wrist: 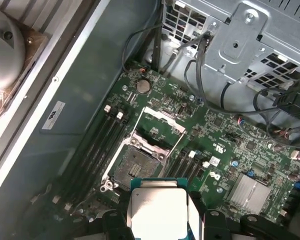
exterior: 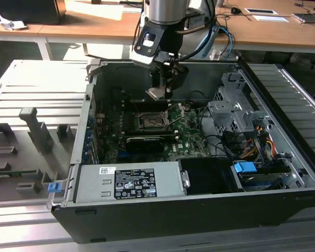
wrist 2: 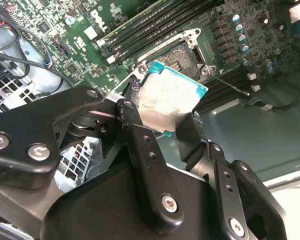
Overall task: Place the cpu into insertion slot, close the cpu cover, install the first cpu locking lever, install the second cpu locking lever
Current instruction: 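Place the cpu into insertion slot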
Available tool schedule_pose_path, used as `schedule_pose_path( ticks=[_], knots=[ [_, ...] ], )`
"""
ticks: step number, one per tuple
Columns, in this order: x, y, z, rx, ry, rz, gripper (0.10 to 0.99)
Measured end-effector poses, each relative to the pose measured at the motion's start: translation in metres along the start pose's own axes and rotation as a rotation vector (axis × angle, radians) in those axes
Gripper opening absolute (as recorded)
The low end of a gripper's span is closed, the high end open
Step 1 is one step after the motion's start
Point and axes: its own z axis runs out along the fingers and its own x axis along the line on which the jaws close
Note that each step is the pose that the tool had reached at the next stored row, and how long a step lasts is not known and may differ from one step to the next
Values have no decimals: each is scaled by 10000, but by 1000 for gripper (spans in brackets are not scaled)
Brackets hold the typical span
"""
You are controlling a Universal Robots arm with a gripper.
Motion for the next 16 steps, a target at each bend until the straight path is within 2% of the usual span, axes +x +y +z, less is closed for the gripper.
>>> schedule_pose_path(
  ticks=[6, 16],
  knots=[
    [0, -1, 18, -19, -74, 947, 533],
    [-1, -3, 32, -33, -122, 1565, 533]
  ],
)
